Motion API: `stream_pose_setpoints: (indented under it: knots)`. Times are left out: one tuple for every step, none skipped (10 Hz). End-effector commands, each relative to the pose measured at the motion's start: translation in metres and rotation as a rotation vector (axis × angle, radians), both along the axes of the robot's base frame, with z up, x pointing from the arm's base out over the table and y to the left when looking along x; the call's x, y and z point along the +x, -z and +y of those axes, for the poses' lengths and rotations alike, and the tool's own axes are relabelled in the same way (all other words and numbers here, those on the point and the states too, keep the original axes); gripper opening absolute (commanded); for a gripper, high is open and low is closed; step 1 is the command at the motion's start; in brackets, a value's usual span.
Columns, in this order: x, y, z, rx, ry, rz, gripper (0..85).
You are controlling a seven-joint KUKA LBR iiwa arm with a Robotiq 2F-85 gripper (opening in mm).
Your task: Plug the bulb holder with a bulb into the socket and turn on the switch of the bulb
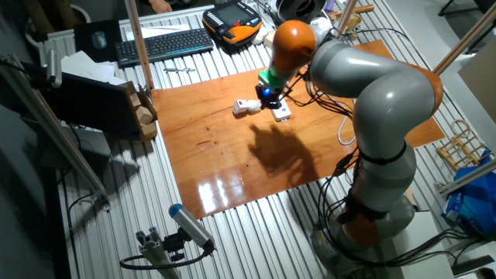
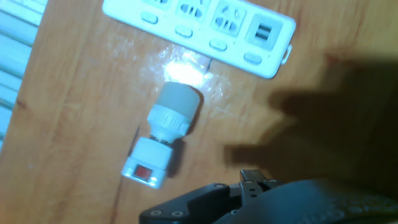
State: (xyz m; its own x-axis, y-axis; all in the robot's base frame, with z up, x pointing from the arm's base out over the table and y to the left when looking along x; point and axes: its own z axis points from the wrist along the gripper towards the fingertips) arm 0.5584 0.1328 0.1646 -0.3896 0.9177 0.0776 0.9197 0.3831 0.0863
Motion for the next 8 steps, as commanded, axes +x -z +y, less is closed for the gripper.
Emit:
stream_pose_setpoints:
  knots:
    - [0.0019, 0.002, 0.002, 0.009, 0.022, -0.003, 0.0]
    - [0.0035, 0.004, 0.003, 0.026, 0.034, -0.003, 0.0]
    - [0.0061, 0.005, 0.006, 0.037, 0.049, -0.001, 0.0]
    - [0.0103, 0.005, 0.013, 0.035, 0.069, 0.003, 0.0]
    - [0.0146, 0.004, 0.021, 0.027, 0.088, 0.009, 0.0]
    - [0.0189, 0.006, 0.028, 0.019, 0.103, 0.017, 0.0]
    - [0.0217, 0.009, 0.031, 0.015, 0.105, 0.020, 0.0]
    - [0.0240, 0.013, 0.034, 0.015, 0.110, 0.020, 0.0]
